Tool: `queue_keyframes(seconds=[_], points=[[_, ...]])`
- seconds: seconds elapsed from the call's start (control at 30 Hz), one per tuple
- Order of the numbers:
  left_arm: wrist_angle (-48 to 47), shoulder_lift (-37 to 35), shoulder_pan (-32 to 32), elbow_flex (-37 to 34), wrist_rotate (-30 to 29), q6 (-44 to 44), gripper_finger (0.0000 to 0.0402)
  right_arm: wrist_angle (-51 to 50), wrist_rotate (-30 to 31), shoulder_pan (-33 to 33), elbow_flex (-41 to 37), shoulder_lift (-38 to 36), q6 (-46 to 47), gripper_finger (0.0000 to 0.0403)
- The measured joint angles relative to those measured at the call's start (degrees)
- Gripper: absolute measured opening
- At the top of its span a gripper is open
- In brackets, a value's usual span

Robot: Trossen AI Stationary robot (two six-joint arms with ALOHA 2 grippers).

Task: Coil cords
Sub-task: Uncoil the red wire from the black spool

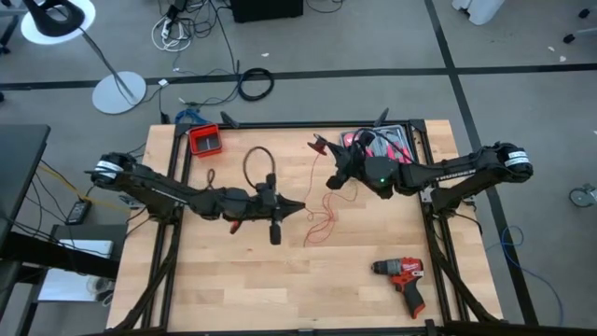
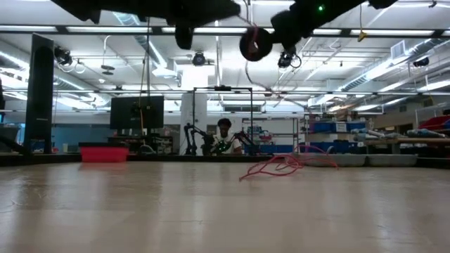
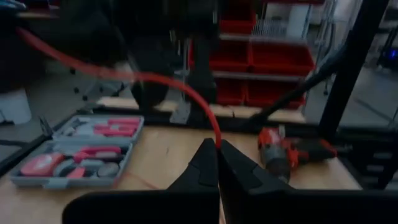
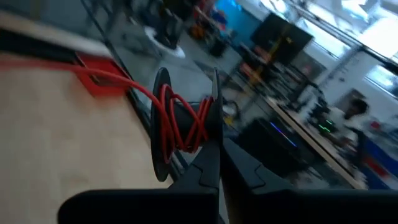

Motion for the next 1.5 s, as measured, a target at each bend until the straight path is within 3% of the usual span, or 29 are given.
queue_keyframes(seconds=[0.13,0.4,0.63,0.8,0.97,1.23,1.4,1.5], points=[[-0.06,4.55,0.48,0.54,-0.88,0.13,0.0000,5.32,-3.63,0.27,0.00,0.00,0.97,0.0000],[6.12,10.62,1.44,0.81,-3.31,0.13,0.0001,7.63,-5.16,2.39,0.00,0.00,4.02,0.0000],[-3.48,10.75,1.46,0.79,-5.74,0.01,0.0001,5.02,-5.62,8.65,0.00,-1.69,3.65,0.0000],[-15.52,8.78,1.46,0.78,-12.65,-1.67,0.0001,-5.29,-3.31,13.92,0.00,-3.92,4.48,0.0000],[-22.42,3.69,1.46,0.72,-15.44,-1.86,0.0001,-22.27,0.91,17.01,0.00,-4.98,12.83,0.0000],[-21.63,-4.83,0.81,0.74,-15.81,1.19,0.0001,-40.86,1.33,16.20,0.00,-4.92,25.56,0.0000],[-16.52,-6.67,-0.58,0.74,-14.31,3.09,0.0001,-44.70,1.71,12.58,0.00,-4.92,27.90,0.0000],[-12.80,-6.69,-1.65,0.74,-11.40,3.16,0.0000,-45.17,5.17,9.29,0.00,-4.90,27.61,0.0000]])
